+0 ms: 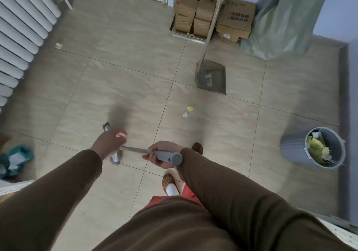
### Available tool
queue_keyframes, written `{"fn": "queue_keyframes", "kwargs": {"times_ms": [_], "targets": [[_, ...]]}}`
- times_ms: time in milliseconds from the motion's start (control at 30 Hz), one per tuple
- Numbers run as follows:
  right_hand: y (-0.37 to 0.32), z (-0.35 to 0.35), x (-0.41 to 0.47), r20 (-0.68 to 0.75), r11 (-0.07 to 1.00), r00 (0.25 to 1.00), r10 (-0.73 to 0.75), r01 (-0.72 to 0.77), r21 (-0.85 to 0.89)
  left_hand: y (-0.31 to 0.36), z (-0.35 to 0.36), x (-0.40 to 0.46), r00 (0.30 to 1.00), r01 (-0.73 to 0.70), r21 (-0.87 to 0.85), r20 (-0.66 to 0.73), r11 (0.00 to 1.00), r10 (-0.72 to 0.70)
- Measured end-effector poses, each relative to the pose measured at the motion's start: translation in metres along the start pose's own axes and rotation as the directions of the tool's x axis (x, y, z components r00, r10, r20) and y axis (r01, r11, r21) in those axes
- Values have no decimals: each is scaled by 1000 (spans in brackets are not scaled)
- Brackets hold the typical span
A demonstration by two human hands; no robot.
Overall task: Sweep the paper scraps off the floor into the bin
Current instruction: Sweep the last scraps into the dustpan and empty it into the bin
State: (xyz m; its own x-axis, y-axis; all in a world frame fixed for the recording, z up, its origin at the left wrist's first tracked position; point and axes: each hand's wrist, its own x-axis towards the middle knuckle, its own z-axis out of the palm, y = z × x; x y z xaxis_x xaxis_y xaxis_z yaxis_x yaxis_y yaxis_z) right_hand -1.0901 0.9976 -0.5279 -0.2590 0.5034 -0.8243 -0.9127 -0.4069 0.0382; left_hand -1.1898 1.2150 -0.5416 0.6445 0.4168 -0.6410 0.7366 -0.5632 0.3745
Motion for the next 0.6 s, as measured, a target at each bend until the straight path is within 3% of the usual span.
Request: {"fn": "queue_keyframes", "kwargs": {"times_ms": [100,333,467,600], "targets": [[-29,-40,-15,-70,997,998,7,-12,-71,9,3,5,1000,5,18,-13,1000,-4],[-91,-173,-146,-330,994,941,-72,97,58,62,5,37,999,4,-2,34,1000,-4],[-104,-193,-203,-422,983,893,-156,181,20,116,2,60,996,-49,-24,69,998,51],[-104,-193,-232,-403,983,899,-169,182,-8,156,-10,81,994,-89,-53,56,995,92]]}}
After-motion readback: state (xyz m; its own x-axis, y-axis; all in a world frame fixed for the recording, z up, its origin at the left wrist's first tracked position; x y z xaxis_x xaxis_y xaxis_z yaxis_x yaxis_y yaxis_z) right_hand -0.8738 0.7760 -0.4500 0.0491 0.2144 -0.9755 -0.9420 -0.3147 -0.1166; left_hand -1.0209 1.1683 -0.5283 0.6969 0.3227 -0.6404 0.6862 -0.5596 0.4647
